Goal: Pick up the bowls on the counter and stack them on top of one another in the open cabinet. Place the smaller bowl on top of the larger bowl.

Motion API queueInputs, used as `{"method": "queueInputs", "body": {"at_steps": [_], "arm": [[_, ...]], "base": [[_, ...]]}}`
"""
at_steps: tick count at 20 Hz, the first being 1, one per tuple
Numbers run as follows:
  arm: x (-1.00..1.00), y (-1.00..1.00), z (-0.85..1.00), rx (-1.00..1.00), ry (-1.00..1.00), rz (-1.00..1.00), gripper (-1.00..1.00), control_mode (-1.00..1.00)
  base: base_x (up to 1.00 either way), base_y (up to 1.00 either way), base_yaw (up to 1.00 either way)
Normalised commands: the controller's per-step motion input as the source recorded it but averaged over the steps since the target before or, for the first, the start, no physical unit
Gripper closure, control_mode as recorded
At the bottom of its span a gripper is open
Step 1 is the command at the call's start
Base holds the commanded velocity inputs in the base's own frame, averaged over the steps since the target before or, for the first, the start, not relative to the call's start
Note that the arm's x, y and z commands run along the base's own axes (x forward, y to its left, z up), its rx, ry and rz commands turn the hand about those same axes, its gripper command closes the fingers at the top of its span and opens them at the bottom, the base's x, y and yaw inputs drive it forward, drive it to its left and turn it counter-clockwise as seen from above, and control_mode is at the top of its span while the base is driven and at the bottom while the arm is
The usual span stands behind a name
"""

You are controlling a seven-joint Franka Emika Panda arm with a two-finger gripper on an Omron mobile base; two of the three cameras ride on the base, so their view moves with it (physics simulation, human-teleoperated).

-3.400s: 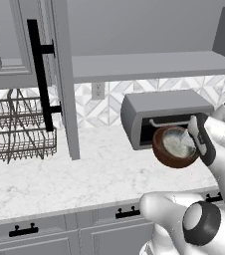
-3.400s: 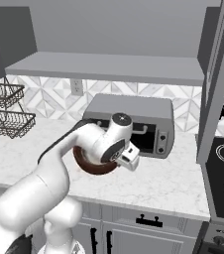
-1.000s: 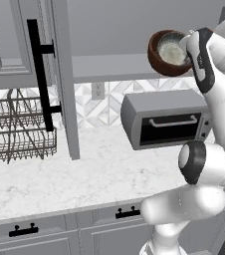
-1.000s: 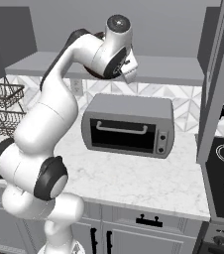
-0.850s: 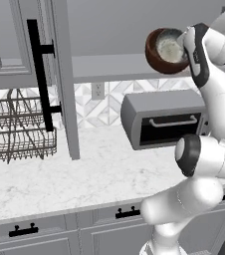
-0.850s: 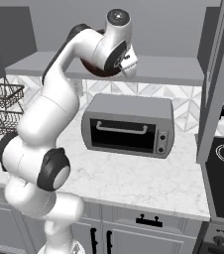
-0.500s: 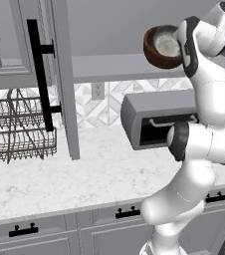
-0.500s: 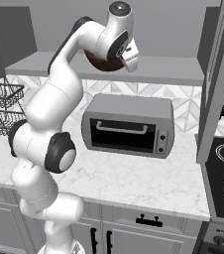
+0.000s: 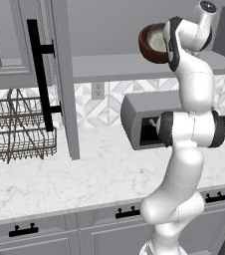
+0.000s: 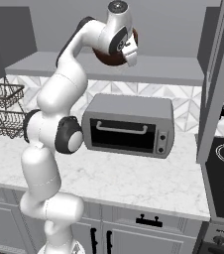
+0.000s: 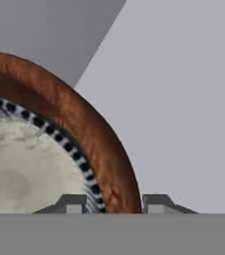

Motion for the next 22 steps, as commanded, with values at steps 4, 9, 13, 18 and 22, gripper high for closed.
{"method": "queueInputs", "body": {"at_steps": [4,9,13,18,22], "arm": [[-0.01,0.0,0.0,0.0,-0.02,0.0,-1.0,-1.0],[-0.41,0.0,0.0,0.0,-0.22,0.0,-1.0,-1.0],[-0.94,0.0,-0.02,0.0,-0.39,0.0,-1.0,-1.0],[-1.0,0.0,-0.69,0.0,-0.37,0.0,-1.0,-1.0],[-1.0,-0.06,-1.0,-0.01,-0.12,0.0,-1.0,-1.0]], "base": [[0.0,0.0,0.0],[0.0,0.0,0.0],[0.0,0.0,0.0],[0.0,0.0,0.0],[0.0,0.0,0.0]]}}
